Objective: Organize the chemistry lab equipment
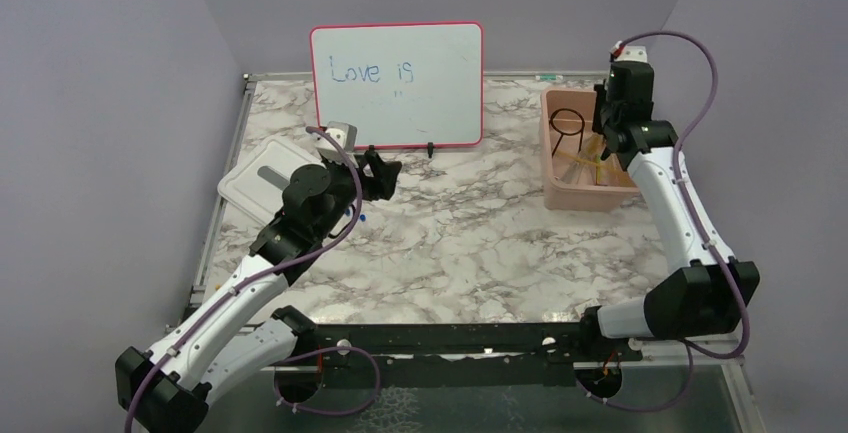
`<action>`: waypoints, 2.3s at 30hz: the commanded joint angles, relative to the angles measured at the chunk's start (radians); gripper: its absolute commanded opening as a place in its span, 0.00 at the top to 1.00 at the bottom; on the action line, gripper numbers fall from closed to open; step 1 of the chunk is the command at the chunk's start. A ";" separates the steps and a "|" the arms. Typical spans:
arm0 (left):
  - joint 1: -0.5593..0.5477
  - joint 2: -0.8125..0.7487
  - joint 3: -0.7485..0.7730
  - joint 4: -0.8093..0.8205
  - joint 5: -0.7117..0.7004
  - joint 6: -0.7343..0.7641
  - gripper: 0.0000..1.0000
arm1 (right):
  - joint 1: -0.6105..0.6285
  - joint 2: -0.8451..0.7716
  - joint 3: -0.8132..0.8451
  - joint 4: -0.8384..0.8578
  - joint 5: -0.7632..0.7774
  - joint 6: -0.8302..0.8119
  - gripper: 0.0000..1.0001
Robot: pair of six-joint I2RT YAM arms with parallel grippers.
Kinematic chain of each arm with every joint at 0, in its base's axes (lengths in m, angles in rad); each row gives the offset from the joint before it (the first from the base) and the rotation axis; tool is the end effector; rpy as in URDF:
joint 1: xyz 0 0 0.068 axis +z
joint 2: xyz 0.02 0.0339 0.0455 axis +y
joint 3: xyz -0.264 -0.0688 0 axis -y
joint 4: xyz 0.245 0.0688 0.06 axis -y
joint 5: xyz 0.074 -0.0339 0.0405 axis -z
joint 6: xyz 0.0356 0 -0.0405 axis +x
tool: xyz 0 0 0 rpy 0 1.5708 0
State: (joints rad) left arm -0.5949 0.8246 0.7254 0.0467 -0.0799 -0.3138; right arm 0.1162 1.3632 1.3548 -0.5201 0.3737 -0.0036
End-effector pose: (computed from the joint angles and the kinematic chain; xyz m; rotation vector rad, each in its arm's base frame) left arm 0.1671 -0.1097 0.3370 0.1702 1.6520 -0.6315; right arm 0.3031 0.0223 0.3757 0.1000 2.0728 -0.3228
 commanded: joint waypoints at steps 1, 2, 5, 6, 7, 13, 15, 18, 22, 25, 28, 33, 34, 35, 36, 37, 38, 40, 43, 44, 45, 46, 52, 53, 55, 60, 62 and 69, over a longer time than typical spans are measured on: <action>0.006 0.046 0.054 -0.109 -0.153 -0.008 0.27 | -0.085 0.077 -0.025 0.037 0.010 -0.044 0.99; 0.006 0.053 0.058 -0.117 -0.156 -0.010 0.27 | -0.094 0.094 -0.035 0.049 0.004 -0.047 1.00; 0.006 0.071 0.061 -0.125 -0.160 -0.021 0.26 | -0.109 0.142 -0.066 0.084 0.001 -0.059 1.00; 0.006 0.077 0.062 -0.126 -0.162 -0.024 0.26 | -0.110 0.158 -0.074 0.095 0.002 -0.059 1.00; 0.007 0.082 0.063 -0.126 -0.164 -0.027 0.26 | -0.110 0.176 -0.086 0.109 0.008 -0.061 0.99; 0.012 0.118 0.105 -0.159 -0.191 -0.066 0.18 | -0.127 0.324 -0.077 0.125 0.050 -0.049 0.99; 0.016 0.136 0.125 -0.169 -0.200 -0.072 0.18 | -0.143 0.359 -0.075 0.139 0.058 -0.040 0.98; 0.027 0.173 0.161 -0.202 -0.209 -0.091 0.16 | -0.162 0.374 -0.097 0.197 0.028 -0.040 0.91; 0.052 0.229 0.210 -0.264 -0.227 -0.143 0.16 | -0.178 0.359 -0.103 0.218 -0.035 -0.024 0.69; 0.079 0.270 0.243 -0.312 -0.255 -0.174 0.15 | -0.179 0.342 -0.066 0.170 -0.056 0.032 0.67; 0.127 0.320 0.279 -0.368 -0.275 -0.194 0.15 | -0.177 0.305 -0.031 0.105 -0.083 0.079 0.66; 0.236 0.427 0.333 -0.437 -0.222 -0.215 0.18 | -0.177 0.210 -0.010 0.002 -0.071 0.136 0.65; 0.261 0.453 0.347 -0.449 -0.201 -0.219 0.20 | -0.177 0.186 -0.011 -0.009 -0.072 0.150 0.65; 0.290 0.479 0.362 -0.459 -0.178 -0.221 0.22 | -0.178 0.163 -0.013 -0.019 -0.088 0.162 0.65; 0.316 0.510 0.377 -0.469 -0.153 -0.222 0.25 | -0.178 0.138 -0.019 -0.025 -0.121 0.168 0.65; 0.341 0.538 0.392 -0.473 -0.132 -0.224 0.26 | -0.178 0.116 -0.025 -0.028 -0.139 0.180 0.65; 0.363 0.570 0.407 -0.478 -0.116 -0.225 0.29 | -0.178 0.091 -0.028 -0.035 -0.166 0.198 0.65; 0.401 0.638 0.442 -0.485 -0.092 -0.221 0.33 | -0.176 0.043 -0.042 -0.040 -0.253 0.223 0.65; 0.435 0.744 0.490 -0.489 -0.076 -0.189 0.38 | -0.174 -0.044 -0.080 -0.029 -0.354 0.261 0.66; 0.443 0.779 0.506 -0.490 -0.083 -0.181 0.41 | -0.173 -0.074 -0.103 -0.009 -0.397 0.263 0.66; 0.448 0.812 0.522 -0.498 -0.086 -0.175 0.43 | -0.174 -0.101 -0.121 0.007 -0.433 0.268 0.66; 0.453 0.846 0.538 -0.511 -0.096 -0.174 0.46 | -0.174 -0.120 -0.133 0.016 -0.466 0.274 0.66; 0.468 0.992 0.582 -0.532 -0.104 -0.183 0.51 | -0.160 -0.122 -0.168 0.053 -0.641 0.289 0.72; 0.469 1.009 0.586 -0.532 -0.106 -0.183 0.52 | -0.156 -0.121 -0.174 0.060 -0.657 0.291 0.73; 0.471 1.034 0.586 -0.532 -0.104 -0.194 0.52 | -0.144 -0.120 -0.183 0.069 -0.673 0.299 0.74; 0.471 1.082 0.589 -0.517 -0.110 -0.223 0.52 | -0.083 -0.124 -0.195 0.103 -0.682 0.352 0.79; 0.472 1.097 0.590 -0.505 -0.120 -0.233 0.54 | -0.028 -0.126 -0.208 0.127 -0.656 0.374 0.79; 0.471 1.132 0.586 -0.504 -0.121 -0.246 0.62 | 0.164 -0.043 -0.191 0.161 -0.597 0.399 0.80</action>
State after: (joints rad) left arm -0.1303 1.9141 1.3033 -0.4660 -0.1982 -0.5385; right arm 0.2005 1.2736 1.1599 -0.4122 -0.2516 0.3645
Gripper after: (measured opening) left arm 0.421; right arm 0.207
